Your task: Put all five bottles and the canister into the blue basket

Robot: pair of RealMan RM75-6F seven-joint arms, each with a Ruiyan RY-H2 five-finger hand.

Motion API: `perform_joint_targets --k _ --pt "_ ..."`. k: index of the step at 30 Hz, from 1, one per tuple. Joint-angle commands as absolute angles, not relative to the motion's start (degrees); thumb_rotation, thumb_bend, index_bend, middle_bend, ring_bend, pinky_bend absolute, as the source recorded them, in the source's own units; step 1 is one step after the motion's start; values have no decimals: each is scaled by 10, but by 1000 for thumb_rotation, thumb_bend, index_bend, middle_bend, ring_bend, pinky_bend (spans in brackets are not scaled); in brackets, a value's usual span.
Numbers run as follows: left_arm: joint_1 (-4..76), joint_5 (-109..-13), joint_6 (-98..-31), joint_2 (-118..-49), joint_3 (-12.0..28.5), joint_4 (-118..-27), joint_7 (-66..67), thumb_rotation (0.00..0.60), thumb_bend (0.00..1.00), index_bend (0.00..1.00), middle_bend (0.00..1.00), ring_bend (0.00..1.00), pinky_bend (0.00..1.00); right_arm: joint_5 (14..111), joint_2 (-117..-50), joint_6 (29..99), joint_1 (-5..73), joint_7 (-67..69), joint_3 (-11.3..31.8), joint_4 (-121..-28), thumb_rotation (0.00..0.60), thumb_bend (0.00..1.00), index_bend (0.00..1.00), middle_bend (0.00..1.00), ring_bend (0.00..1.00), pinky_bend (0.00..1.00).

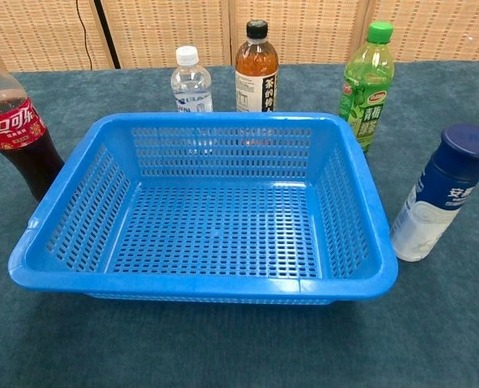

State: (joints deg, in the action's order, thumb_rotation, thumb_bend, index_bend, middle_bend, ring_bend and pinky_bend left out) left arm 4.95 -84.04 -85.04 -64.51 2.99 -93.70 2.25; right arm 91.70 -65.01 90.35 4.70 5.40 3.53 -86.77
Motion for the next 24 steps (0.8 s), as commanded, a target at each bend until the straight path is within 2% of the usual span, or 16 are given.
perform_joint_targets --k 1,4,7,10,13,17,24 --pt "49 -843 -852 -644 29 -938 24 600 40 0 0 0 0 916 -649 901 47 54 35 -869 600 0 0 0 0 29" --pt "49 -843 -850 -645 27 -937 27 600 40 0 0 0 0 913 -645 896 47 56 33 -872 600 0 0 0 0 25" --pt "50 -842 -844 -639 26 -948 30 600 40 0 0 0 0 889 -611 848 51 83 20 -897 600 0 0 0 0 4" --pt "51 -839 -842 -631 27 -963 34 600 40 0 0 0 0 885 -575 807 60 145 10 -910 600 0 0 0 0 0" --pt "55 -831 -840 -612 34 -994 42 600 40 0 0 0 0 916 -543 770 79 294 -9 -876 600 0 0 0 0 0" --pt "61 -808 -826 -595 44 -1030 44 600 40 0 0 0 0 959 -556 791 87 432 -19 -810 600 0 0 0 0 0" --pt "64 -794 -828 -580 55 -1056 41 600 40 0 0 0 0 1003 -616 821 101 536 -32 -738 600 0 0 0 0 0"
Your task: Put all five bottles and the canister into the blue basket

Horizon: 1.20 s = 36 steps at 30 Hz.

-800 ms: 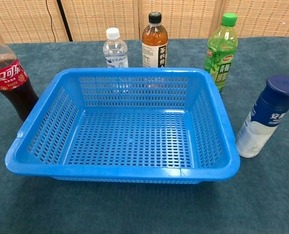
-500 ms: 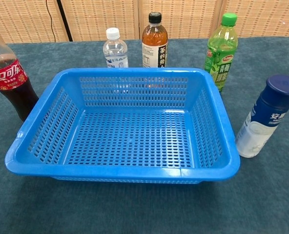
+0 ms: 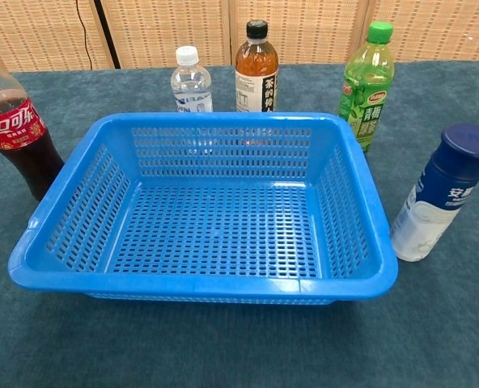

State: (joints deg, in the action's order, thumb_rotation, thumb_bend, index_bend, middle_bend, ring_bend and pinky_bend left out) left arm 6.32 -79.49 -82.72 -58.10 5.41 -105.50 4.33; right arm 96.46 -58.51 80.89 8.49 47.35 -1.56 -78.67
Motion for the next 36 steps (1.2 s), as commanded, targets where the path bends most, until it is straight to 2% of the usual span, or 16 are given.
perform_joint_targets --k 1,7,23,31,34,36 --pt "65 -793 -827 -579 56 -1055 41 600 40 0 0 0 0 1015 -626 824 107 547 -36 -730 600 0 0 0 0 0" --pt "68 -792 -824 -578 57 -1054 39 600 40 0 0 0 0 1038 -669 820 133 538 -40 -709 600 0 0 0 0 0" --pt "62 -792 -836 -579 57 -1045 24 600 40 0 0 0 0 1051 -737 782 202 495 -38 -743 600 0 0 0 0 11" --pt "60 -783 -835 -573 61 -1040 4 600 41 0 0 0 0 1027 -777 758 226 460 -27 -747 600 0 0 12 22 185" --pt "60 -783 -833 -571 61 -1040 -1 600 39 0 0 0 0 1009 -797 757 226 455 -20 -739 600 0 47 131 158 304" --pt "60 -783 -834 -570 61 -1039 -4 600 39 0 0 0 0 1002 -806 762 225 456 -17 -735 600 0 134 274 317 444"
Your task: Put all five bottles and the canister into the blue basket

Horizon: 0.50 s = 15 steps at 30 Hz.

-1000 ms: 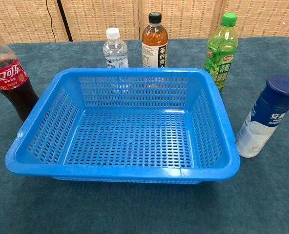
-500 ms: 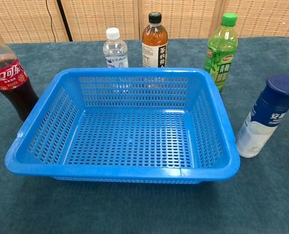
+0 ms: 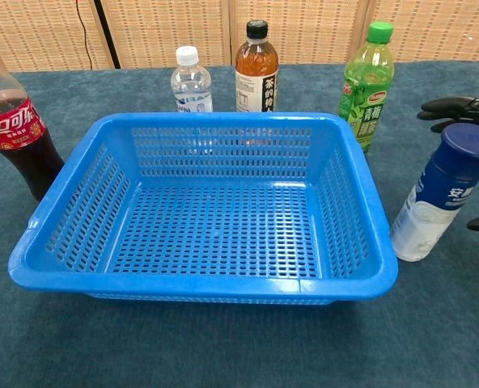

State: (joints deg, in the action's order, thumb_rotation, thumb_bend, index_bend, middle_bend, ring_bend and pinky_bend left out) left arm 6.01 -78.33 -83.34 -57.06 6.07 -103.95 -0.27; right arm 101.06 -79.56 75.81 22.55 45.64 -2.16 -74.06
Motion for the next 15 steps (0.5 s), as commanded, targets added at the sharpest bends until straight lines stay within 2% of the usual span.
perform_joint_targets --k 1,3,5,6,7,9,11,15 --pt "59 -782 -834 -570 61 -1039 -6 600 40 0 0 0 0 998 -812 767 224 460 -14 -733 600 0 172 324 371 493" --pt "59 -781 -834 -568 62 -1038 -10 600 41 0 0 0 0 993 -822 779 221 469 -11 -725 600 0 309 463 516 616" --pt "58 -780 -834 -567 62 -1037 -14 600 40 0 0 0 0 991 -829 787 219 478 -11 -718 600 0 416 555 609 681" --pt "58 -780 -834 -567 62 -1037 -15 600 40 0 0 0 0 991 -831 790 219 483 -11 -715 600 32 481 605 654 712" --pt "58 -780 -833 -567 62 -1037 -16 600 40 0 0 0 0 991 -832 792 219 488 -12 -713 600 59 507 623 669 722" --pt "58 -781 -834 -566 62 -1036 -17 600 40 0 0 0 0 991 -834 798 219 493 -12 -710 600 208 585 676 709 743" --pt "58 -782 -833 -566 61 -1036 -18 600 40 0 0 0 0 991 -834 807 218 496 -11 -707 600 276 609 692 720 745" --pt "57 -783 -833 -565 60 -1036 -19 600 40 0 0 0 0 993 -826 830 216 499 -6 -716 600 312 615 695 723 745"
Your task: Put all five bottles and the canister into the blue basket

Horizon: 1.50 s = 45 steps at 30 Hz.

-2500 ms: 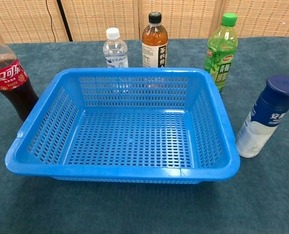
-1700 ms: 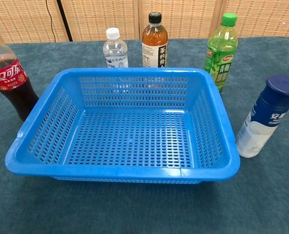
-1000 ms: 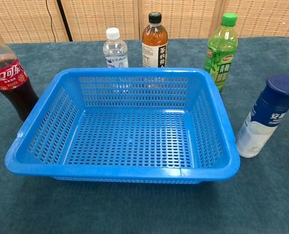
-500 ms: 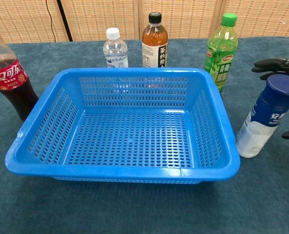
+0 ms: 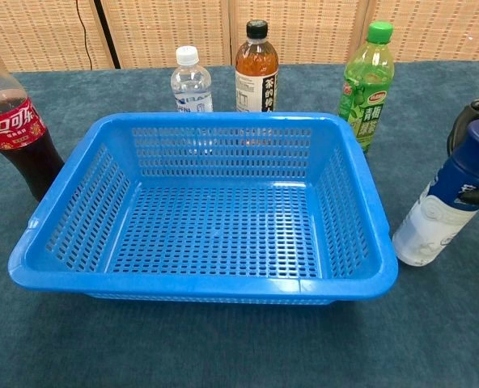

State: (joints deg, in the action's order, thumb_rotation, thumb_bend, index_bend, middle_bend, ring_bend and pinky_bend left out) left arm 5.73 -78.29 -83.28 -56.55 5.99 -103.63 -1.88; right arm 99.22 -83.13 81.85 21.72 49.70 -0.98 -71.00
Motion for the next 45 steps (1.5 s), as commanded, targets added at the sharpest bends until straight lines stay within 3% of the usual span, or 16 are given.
perform_joint_targets --k 1,11,22,27,38,41,43,45 --pt "57 -783 -834 -565 60 -1037 -20 600 40 0 0 0 0 995 -821 838 217 499 -3 -721 600 317 616 696 724 745" --pt "54 -786 -837 -562 60 -1035 -32 600 40 0 0 0 0 1000 -745 855 258 442 54 -845 600 338 622 700 727 745" --pt "54 -787 -835 -562 59 -1034 -35 600 40 0 0 0 0 972 -710 751 332 341 95 -1001 600 341 623 701 728 745" --pt "55 -786 -832 -561 59 -1033 -36 600 40 0 0 0 0 945 -749 685 360 303 84 -1019 600 342 623 701 727 745" --pt "51 -792 -835 -557 57 -1029 -51 600 40 0 0 0 0 991 -784 673 346 259 5 -1012 600 363 617 698 724 745" --pt "50 -794 -837 -557 56 -1029 -53 600 40 0 0 0 0 1003 -790 675 345 253 -4 -999 600 360 565 638 639 718" --pt "50 -796 -837 -557 55 -1028 -53 600 40 0 0 0 0 1014 -794 681 343 245 -10 -986 600 347 472 517 496 643" --pt "50 -797 -836 -557 54 -1029 -54 600 40 0 0 0 0 1023 -792 683 341 240 -20 -978 600 302 304 293 269 463"
